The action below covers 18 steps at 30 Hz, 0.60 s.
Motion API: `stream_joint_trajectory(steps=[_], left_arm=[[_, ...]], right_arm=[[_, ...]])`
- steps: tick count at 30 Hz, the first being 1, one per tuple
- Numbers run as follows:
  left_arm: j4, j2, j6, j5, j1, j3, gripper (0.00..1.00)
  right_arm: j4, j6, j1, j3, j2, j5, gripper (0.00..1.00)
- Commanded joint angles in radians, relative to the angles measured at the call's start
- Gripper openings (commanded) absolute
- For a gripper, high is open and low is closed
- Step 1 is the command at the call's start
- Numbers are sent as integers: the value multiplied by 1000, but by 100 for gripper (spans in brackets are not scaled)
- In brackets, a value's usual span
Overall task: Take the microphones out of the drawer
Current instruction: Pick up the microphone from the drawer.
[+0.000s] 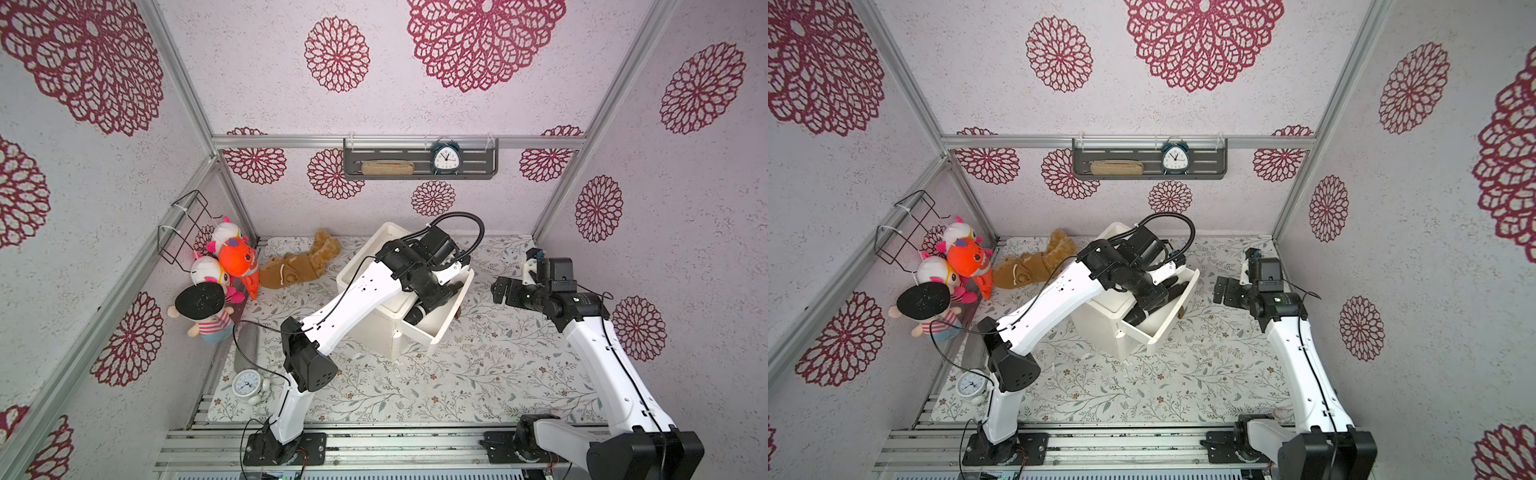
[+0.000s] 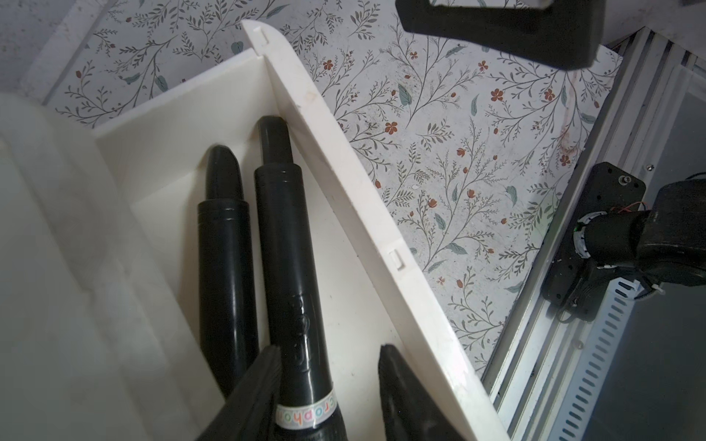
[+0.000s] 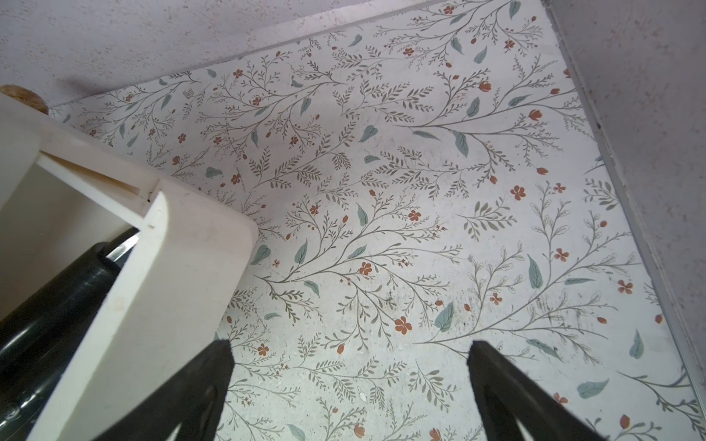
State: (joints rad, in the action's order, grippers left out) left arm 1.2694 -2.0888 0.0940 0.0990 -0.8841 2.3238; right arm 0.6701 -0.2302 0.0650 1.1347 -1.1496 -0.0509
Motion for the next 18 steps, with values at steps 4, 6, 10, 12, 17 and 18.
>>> stream_joint_trajectory(steps=[4, 6, 10, 12, 17, 18], left_arm=[[-15, -55, 12, -51, -14, 31, 48], [-13, -78, 11, -86, -19, 47, 48], [43, -141, 21, -105, -33, 124, 49], [51, -153, 19, -122, -42, 126, 52], [76, -178, -3, -164, -67, 126, 54], [84, -183, -8, -181, -73, 126, 54]], right_arm=[[-21, 4, -4, 2, 27, 14, 99], [-19, 12, -4, 0, 30, 14, 99], [-18, 20, -4, -15, 55, 12, 99], [-17, 30, -4, -21, 62, 2, 99], [-4, 51, -4, -20, 71, -10, 99], [-5, 53, -4, -23, 76, -10, 99]])
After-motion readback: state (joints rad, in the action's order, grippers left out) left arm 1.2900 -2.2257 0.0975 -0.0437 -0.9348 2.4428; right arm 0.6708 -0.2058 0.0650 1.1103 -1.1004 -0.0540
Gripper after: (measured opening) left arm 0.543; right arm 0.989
